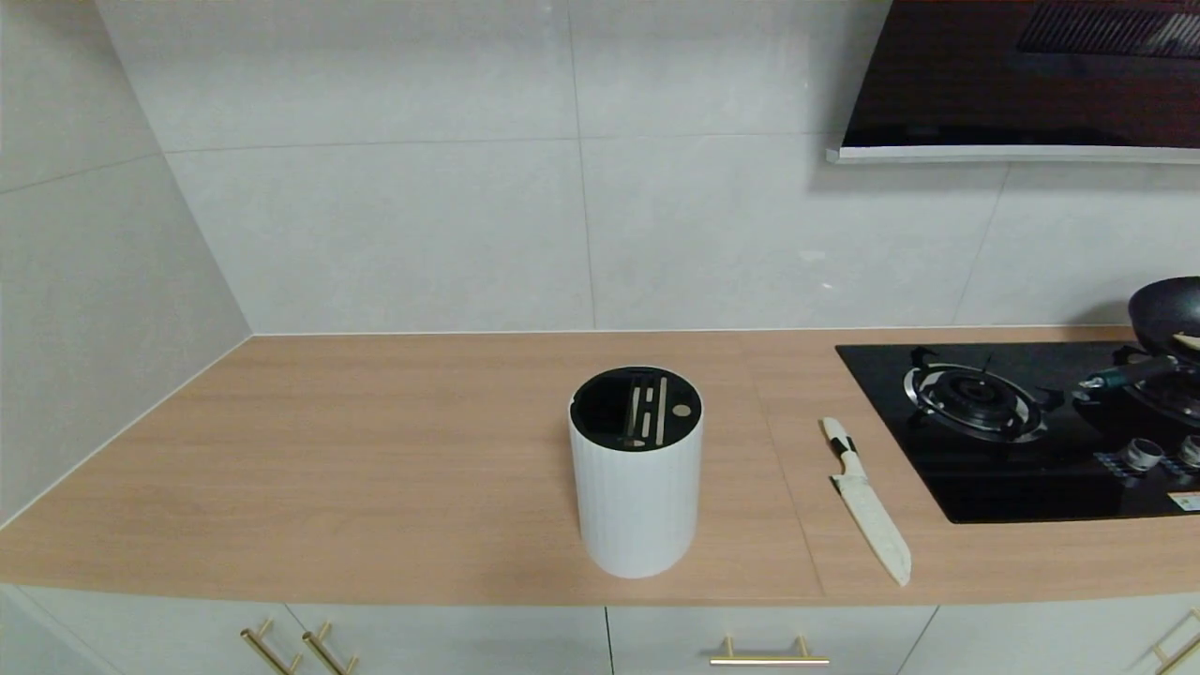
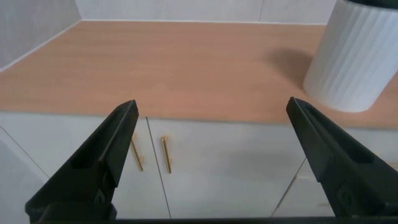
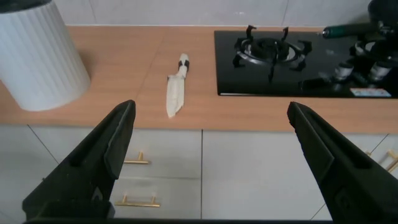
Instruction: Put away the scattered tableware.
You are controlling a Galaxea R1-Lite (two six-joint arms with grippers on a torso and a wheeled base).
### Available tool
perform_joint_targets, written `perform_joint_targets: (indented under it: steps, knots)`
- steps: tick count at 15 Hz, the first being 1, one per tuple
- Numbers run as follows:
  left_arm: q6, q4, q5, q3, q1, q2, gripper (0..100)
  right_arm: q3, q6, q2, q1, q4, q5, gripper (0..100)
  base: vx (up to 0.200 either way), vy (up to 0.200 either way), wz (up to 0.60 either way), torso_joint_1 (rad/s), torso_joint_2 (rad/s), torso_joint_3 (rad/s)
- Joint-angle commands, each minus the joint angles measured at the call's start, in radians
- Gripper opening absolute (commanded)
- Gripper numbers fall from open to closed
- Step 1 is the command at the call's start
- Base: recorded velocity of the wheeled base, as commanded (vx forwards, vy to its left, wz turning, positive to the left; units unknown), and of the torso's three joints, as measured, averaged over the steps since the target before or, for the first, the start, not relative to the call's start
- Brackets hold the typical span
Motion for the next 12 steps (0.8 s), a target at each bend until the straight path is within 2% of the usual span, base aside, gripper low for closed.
perform_joint_targets:
  steps: [1, 7, 12]
  knots:
    - [0.0, 0.0, 0.001, 0.0, 0.0, 0.0, 100, 0.0, 0.0, 0.002, 0.0, 0.0, 0.0, 100, 0.0, 0.0, 0.0, 0.183, -0.39, -0.203]
    - [0.0, 0.0, 0.001, 0.0, 0.0, 0.0, 100, 0.0, 0.001, 0.002, 0.0, 0.0, 0.0, 100, 0.0, 0.0, 0.0, 0.162, -0.35, -0.183]
    - [0.0, 0.0, 0.001, 0.0, 0.0, 0.0, 100, 0.001, 0.0, 0.002, 0.0, 0.001, -0.006, 100, 0.0, 0.0, 0.0, 0.006, -0.01, -0.006]
